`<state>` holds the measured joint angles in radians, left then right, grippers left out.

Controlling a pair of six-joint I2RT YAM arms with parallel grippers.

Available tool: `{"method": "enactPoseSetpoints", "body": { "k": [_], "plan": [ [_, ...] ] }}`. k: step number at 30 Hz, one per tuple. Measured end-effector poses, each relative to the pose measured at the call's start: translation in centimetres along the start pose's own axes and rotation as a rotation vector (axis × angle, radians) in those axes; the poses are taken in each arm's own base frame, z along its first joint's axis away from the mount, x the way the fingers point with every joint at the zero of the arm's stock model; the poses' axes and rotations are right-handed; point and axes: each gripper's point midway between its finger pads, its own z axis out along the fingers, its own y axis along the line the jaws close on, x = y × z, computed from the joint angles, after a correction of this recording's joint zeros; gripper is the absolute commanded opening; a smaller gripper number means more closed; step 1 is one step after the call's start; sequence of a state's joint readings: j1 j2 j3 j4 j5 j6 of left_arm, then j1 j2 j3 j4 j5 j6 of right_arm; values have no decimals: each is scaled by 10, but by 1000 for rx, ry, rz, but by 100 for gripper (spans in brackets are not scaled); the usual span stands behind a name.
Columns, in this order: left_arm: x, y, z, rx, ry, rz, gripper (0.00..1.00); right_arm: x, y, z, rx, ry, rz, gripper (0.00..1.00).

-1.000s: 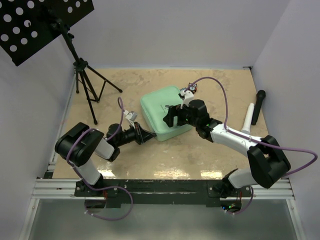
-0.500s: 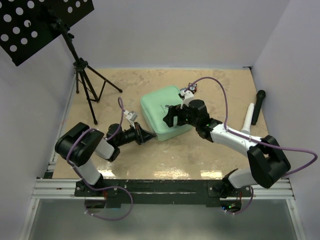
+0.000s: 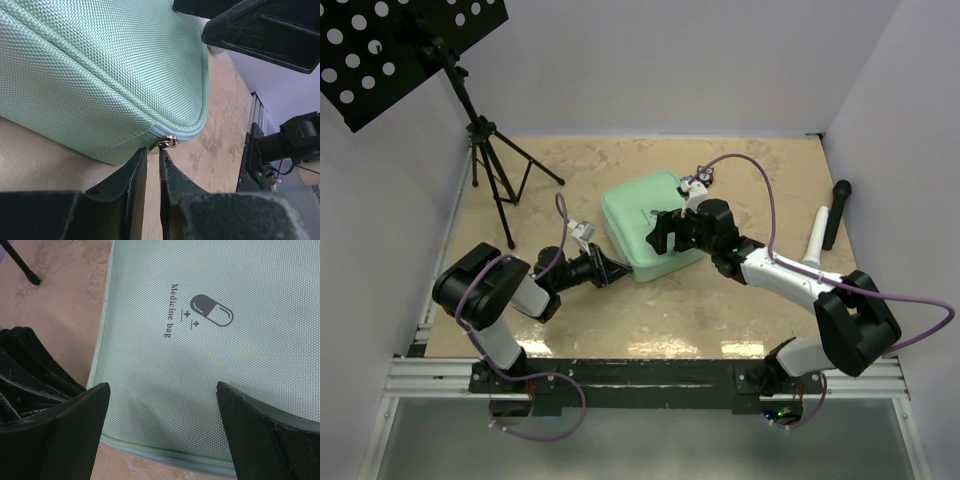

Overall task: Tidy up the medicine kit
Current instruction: Zip the medicine box at the center of the board.

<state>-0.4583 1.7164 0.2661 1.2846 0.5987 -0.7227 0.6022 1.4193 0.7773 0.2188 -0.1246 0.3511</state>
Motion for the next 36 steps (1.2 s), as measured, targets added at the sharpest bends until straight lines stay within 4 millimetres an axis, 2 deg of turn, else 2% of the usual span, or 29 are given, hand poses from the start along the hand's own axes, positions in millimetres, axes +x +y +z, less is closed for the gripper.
{"method": "enactPoseSetpoints", "body": {
  "k": [8, 16, 24, 28, 36],
  "plan": [
    [-1, -2, 0, 5, -3, 3, 39, 0, 0, 0, 0, 1, 0, 92],
    [-5, -6, 0, 15, -14, 14, 40, 0, 0, 0, 0, 1, 0, 92],
    [-5, -7, 1, 17, -13, 14, 38, 0, 0, 0, 0, 0, 0, 92],
    [-6, -7, 3, 19, -11, 12, 29, 1, 0, 1, -1, 1, 0, 92],
    [-5, -9, 4, 30, -2, -1, 22, 2, -1, 3, 0, 5, 1, 92]
  ]
}}
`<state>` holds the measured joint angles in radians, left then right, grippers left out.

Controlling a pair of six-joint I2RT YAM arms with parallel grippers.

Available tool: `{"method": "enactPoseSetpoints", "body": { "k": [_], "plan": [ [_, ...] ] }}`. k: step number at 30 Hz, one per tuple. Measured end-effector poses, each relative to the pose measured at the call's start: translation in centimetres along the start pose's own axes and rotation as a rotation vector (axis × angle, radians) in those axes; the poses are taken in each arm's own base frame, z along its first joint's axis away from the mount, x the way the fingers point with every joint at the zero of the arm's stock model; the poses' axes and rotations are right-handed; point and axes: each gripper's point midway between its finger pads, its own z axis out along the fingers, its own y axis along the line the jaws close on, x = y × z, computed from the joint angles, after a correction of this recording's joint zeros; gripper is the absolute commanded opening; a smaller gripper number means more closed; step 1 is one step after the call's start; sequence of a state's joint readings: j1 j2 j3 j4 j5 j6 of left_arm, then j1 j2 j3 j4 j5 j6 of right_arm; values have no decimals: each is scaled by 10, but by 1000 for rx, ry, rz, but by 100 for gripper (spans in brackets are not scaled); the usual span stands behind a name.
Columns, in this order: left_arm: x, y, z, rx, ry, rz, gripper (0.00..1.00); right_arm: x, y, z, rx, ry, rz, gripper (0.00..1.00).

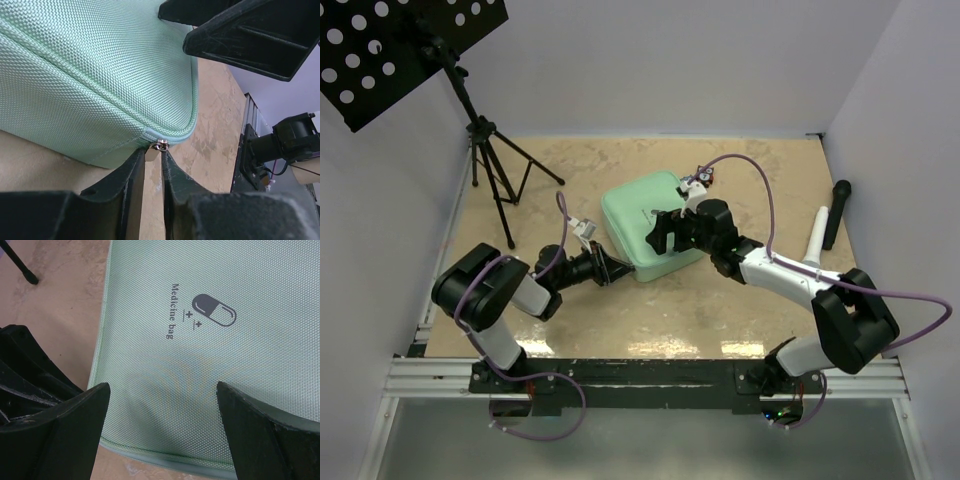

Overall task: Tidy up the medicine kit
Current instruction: Zip the medicine box at the center of the board.

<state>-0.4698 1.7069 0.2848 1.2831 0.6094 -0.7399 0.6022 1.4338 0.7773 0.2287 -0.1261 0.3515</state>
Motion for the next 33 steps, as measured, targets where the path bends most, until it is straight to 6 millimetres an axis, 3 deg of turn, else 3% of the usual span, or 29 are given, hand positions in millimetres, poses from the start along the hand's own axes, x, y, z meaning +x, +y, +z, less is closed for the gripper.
{"method": "enactPoseSetpoints", "body": {
  "k": [8, 13, 19, 24, 33],
  "plan": [
    [1, 0, 0, -1, 2, -2, 16, -1, 0, 0, -1, -3, 0, 93],
    [1, 1, 0, -1, 4, -5, 37, -1, 0, 0, -1, -3, 0, 93],
    [6, 3, 1, -3, 17, -19, 43, -1, 0, 0, -1, -4, 1, 92],
    [7, 3, 2, -4, 19, -20, 42, -1, 0, 0, -1, -4, 3, 93],
    [6, 0, 8, 11, 26, -15, 25, -1, 0, 0, -2, -4, 2, 93]
  ]
}}
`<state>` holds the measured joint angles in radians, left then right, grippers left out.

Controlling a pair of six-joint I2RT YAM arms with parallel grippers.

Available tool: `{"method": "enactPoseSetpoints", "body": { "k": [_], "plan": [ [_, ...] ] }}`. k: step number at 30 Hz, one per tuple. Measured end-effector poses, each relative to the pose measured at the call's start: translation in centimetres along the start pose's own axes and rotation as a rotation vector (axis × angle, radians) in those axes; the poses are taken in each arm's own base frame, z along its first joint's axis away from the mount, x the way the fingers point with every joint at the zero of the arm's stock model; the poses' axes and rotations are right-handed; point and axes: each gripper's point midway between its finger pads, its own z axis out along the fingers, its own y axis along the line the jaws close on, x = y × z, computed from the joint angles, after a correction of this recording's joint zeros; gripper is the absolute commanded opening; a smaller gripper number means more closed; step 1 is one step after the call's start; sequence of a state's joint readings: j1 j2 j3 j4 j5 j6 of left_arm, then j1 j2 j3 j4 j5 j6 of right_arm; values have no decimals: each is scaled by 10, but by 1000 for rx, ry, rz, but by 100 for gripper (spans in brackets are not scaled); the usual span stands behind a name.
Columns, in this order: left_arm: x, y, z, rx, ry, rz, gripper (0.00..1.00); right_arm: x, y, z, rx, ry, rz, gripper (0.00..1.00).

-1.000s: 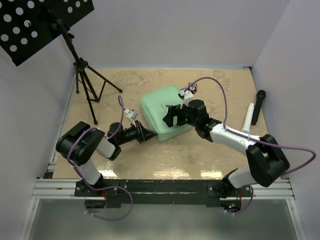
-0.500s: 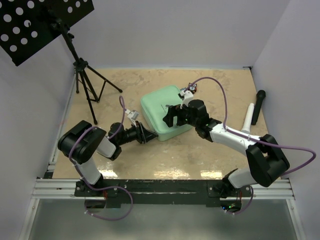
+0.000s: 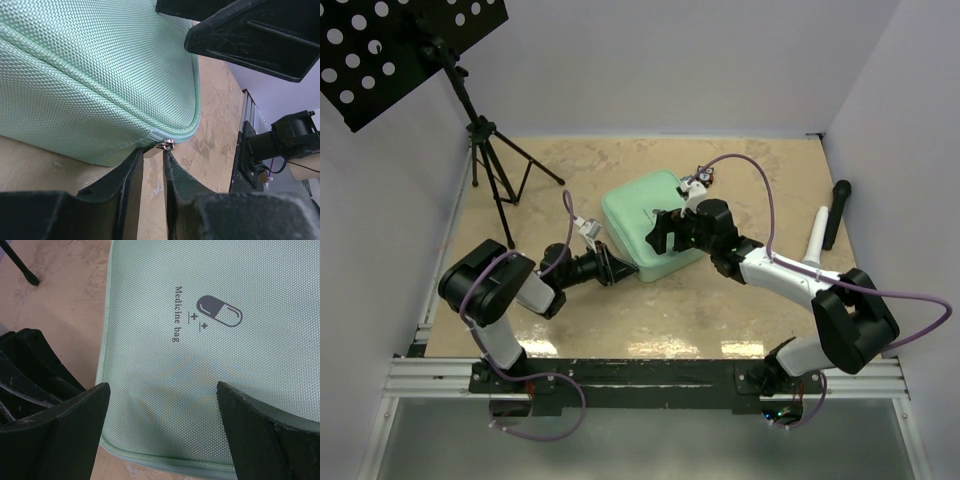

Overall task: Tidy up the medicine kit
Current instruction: Zip the medicine box at the center of the board.

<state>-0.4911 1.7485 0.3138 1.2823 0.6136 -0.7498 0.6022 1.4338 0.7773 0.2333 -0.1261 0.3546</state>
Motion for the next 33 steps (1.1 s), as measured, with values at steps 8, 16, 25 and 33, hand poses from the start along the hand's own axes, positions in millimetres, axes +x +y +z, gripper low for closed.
{"method": "enactPoseSetpoints", "body": {
  "k": [8, 16, 25, 33],
  "plan": [
    [1, -2, 2, 8, 5, 1, 11, 0, 0, 0, 0, 0, 0, 93],
    [1, -3, 2, 10, 7, -1, 4, 0, 0, 0, 0, 0, 0, 92],
    [2, -4, 3, 10, 9, -15, 45, 0, 0, 0, -1, 0, 1, 93],
    [2, -5, 5, 8, 6, -11, 47, 0, 0, 0, -1, 0, 1, 92]
  ]
}}
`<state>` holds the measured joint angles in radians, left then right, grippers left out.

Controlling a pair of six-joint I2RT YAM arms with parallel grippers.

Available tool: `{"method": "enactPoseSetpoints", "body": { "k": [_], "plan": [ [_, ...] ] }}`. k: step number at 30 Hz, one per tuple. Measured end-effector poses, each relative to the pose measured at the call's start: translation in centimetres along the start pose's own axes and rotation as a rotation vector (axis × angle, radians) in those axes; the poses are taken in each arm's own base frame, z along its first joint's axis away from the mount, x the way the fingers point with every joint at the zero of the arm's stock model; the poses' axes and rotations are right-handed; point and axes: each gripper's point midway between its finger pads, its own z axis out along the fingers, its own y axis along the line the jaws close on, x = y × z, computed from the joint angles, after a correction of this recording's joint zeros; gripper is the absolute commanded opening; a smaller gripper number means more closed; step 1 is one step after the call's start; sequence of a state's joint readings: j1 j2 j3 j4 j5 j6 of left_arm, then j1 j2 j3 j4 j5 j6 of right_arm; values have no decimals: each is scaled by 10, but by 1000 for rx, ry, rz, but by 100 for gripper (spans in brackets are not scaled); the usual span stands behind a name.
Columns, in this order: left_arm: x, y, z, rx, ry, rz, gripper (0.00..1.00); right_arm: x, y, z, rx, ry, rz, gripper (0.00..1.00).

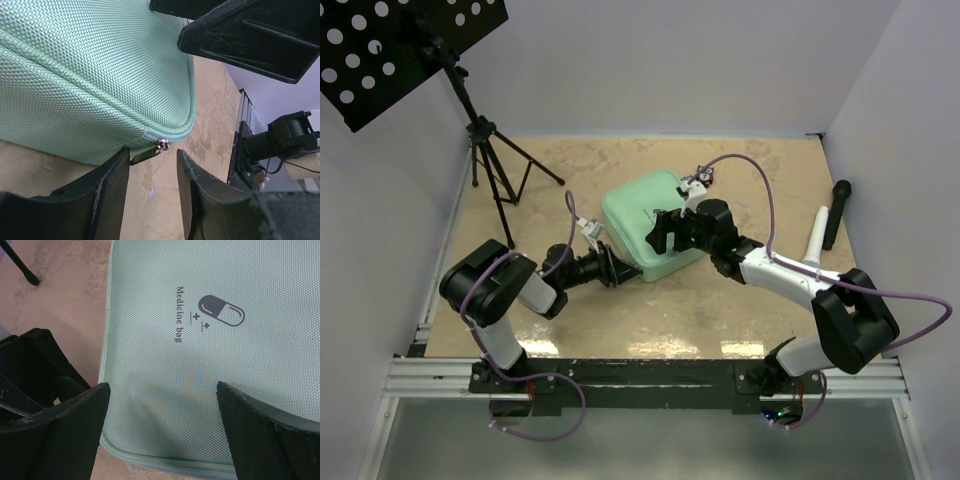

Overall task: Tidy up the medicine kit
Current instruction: Zip the medicine box at the center of the board.

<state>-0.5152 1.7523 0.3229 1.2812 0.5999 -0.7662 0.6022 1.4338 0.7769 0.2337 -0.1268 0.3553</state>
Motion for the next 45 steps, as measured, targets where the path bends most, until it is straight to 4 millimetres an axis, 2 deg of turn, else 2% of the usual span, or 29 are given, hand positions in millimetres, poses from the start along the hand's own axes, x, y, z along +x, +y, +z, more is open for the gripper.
{"method": "enactPoseSetpoints", "body": {
  "k": [7, 17, 31, 45],
  "plan": [
    [2, -5, 7, 14, 10, 6, 33, 0, 0, 0, 0, 0, 0, 93],
    [4, -5, 9, 17, 16, 5, 24, -1, 0, 0, -1, -2, 0, 93],
    [5, -8, 11, 33, 19, 12, 0, -1, 0, 0, -2, -3, 1, 93],
    [8, -7, 6, 26, 11, 16, 0, -2, -4, -3, 32, -7, 29, 95]
  ]
}}
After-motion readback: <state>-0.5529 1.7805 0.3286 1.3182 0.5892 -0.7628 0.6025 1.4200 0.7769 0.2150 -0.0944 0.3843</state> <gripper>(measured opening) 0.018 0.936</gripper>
